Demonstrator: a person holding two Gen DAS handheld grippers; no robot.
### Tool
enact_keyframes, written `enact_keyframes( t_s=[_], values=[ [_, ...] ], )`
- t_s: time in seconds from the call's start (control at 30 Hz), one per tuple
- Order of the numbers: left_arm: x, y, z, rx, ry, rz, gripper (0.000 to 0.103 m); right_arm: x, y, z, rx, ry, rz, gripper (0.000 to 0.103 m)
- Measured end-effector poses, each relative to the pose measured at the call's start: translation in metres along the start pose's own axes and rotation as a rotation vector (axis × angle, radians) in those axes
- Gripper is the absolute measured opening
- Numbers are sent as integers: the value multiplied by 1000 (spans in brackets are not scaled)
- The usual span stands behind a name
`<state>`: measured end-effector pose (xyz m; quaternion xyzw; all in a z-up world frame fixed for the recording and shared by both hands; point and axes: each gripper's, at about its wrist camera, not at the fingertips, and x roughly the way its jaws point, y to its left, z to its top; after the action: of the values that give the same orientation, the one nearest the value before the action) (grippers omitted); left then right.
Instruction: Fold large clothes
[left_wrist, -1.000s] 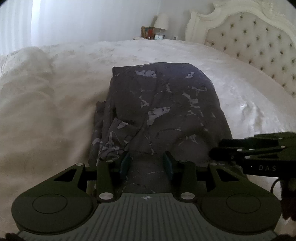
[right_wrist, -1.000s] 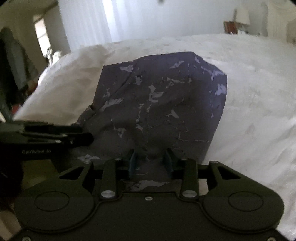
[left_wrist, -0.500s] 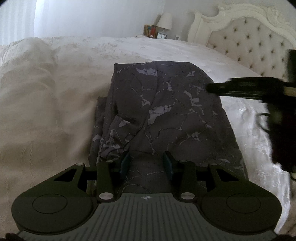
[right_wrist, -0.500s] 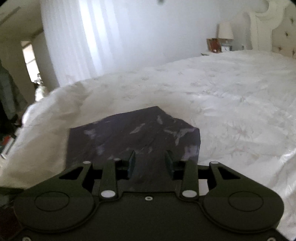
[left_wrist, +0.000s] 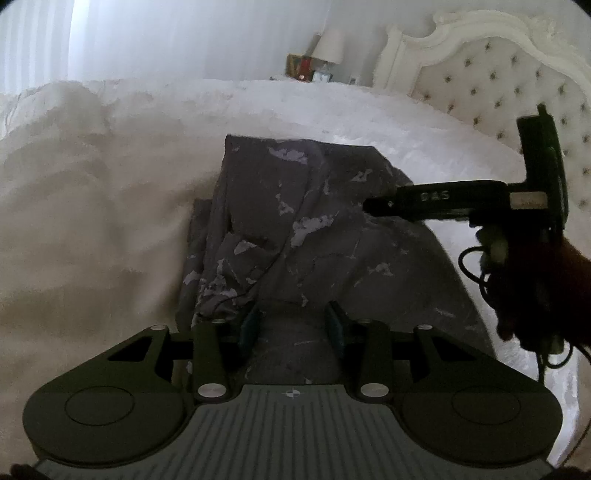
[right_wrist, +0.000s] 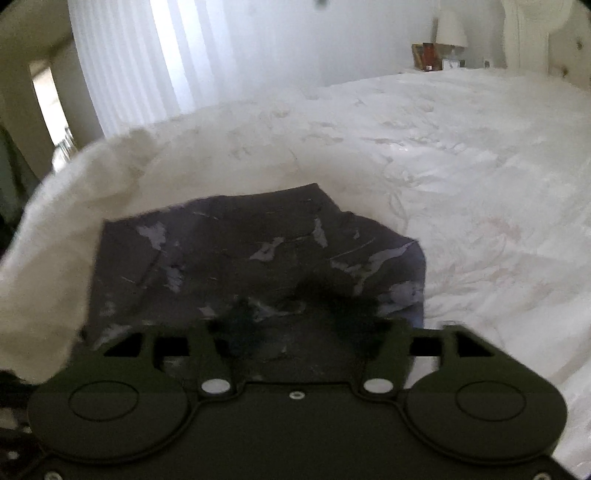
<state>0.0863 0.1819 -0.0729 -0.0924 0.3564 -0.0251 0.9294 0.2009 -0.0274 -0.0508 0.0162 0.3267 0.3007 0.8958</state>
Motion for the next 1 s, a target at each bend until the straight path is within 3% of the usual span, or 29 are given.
enact_keyframes(
  t_s=[0.03,0.17,0.33,0.5,0.63,0.8,1.0],
  values=[
    [-3,0,1,-2,-6,-13,47,-3,-2,0,17,-6,20,86],
    [-21,4,5,-54,-45,-69,71,-26,-9,-6,53,-50,42,88],
    [-34,8,13,-62,-103,-15,78,-50,-46,-20,227,-94,71,95],
    [-6,28,11,-148,54,44,79,-44,-84,-41,412,-41,135,95],
    [7,42,4,-223,114,11,83,-30,-96,-58,509,-8,233,95],
    [19,49,4,-250,172,-24,86,-11,-100,-63,553,-13,340,97],
    [39,59,7,-304,220,-122,94,3,-96,-60,567,-2,431,103]
  ],
)
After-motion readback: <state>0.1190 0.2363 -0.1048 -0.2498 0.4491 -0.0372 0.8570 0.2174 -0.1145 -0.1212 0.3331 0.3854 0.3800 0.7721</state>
